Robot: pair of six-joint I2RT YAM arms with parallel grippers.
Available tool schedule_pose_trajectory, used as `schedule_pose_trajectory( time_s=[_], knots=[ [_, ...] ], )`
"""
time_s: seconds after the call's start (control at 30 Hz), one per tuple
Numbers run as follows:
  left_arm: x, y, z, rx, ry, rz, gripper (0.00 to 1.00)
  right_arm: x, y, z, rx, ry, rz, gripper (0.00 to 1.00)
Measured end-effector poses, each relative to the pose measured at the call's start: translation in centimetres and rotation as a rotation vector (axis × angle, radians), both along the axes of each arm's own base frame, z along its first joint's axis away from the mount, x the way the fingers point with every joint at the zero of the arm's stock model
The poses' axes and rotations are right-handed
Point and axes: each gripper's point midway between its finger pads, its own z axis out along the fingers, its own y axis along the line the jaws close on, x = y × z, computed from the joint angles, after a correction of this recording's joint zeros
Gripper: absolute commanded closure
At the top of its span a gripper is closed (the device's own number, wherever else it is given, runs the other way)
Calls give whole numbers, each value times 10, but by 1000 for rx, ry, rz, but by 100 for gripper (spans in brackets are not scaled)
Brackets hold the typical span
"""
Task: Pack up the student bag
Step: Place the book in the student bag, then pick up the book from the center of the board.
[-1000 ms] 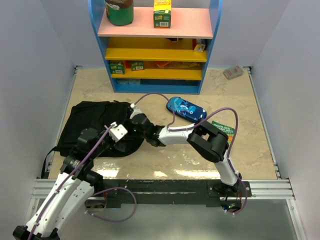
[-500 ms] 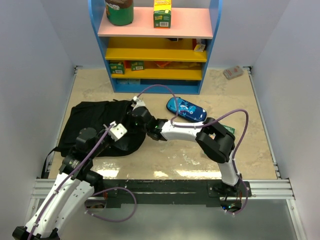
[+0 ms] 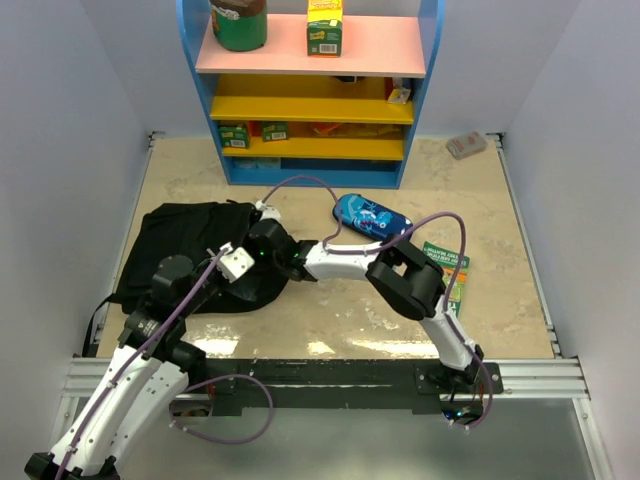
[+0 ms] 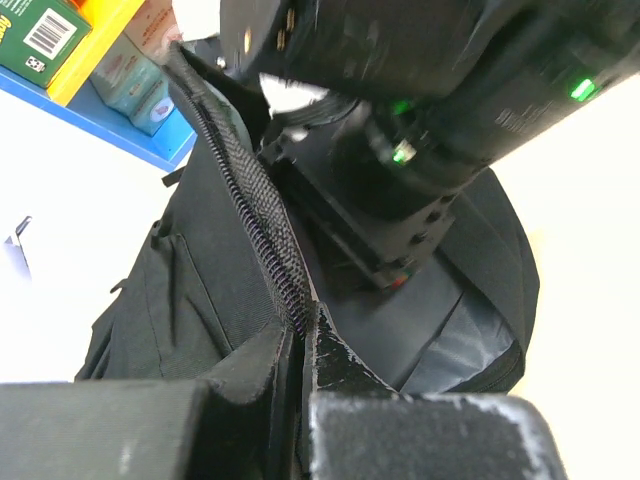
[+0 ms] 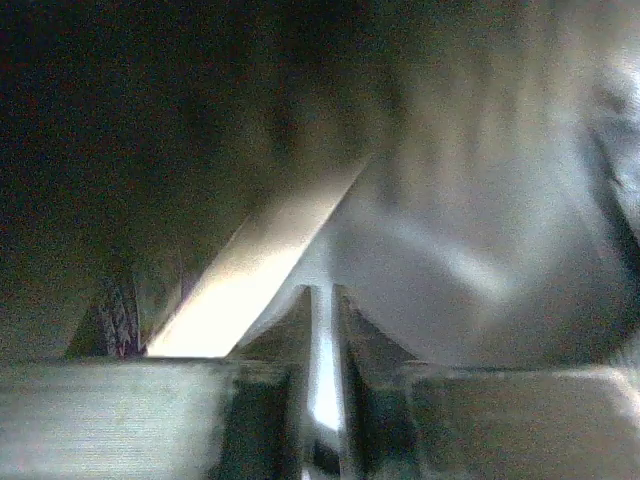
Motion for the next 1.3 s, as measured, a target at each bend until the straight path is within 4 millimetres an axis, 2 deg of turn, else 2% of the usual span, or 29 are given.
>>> schedule_pose_trajectory(
  time_s=[0.03, 0.1, 0.13, 0.17, 0.2, 0.27, 0.37, 0.43, 0.5, 0.6, 0.67, 0.73, 0.9, 1.0, 1.17, 1.3],
  knots=[
    [0, 0, 0, 0, 0, 0, 100, -1, -3, 2, -14, -1, -4, 55],
    [0, 0, 0, 0, -1, 0, 100, -2, -19, 7, -43, 1, -24, 38],
    [0, 0, 0, 0, -1, 0, 100, -1, -36, 12, -71, 8, -49, 22],
    [0, 0, 0, 0, -1, 0, 100, 2, -57, 20, -93, 10, -86, 14],
    [0, 0, 0, 0, -2, 0, 100, 8, -82, 31, -110, 11, -133, 1],
    [0, 0, 1, 0, -3, 0, 100, 28, -130, 58, -138, -13, -256, 1],
    [0, 0, 1, 0, -4, -1, 100, 59, -218, 106, -181, -53, -508, 1],
    [0, 0, 1, 0, -3, 0, 100, 69, -268, 121, -219, -51, -649, 1],
    [0, 0, 1, 0, -3, -1, 100, 70, -306, 117, -283, -25, -736, 1],
    [0, 0, 1, -1, -3, -4, 100, 55, -353, 81, -453, 51, -819, 2],
    [-1, -1, 0, -1, -2, -4, 100, 35, -377, 57, -576, 115, -847, 3],
    [-1, 0, 0, -1, -1, -4, 100, 19, -399, 43, -676, 154, -872, 4],
    [-1, 0, 0, 0, 0, -5, 100, 0, -449, 29, -819, 224, -951, 4],
    [-1, 0, 0, 0, 0, -5, 100, -11, -472, 20, -885, 267, -978, 5],
    [-1, -1, 0, -1, 0, -5, 100, -26, -482, 8, -957, 302, -930, 9],
    [-1, -1, 0, -1, -1, -6, 100, -26, -481, 3, -974, 302, -891, 13]
  ],
)
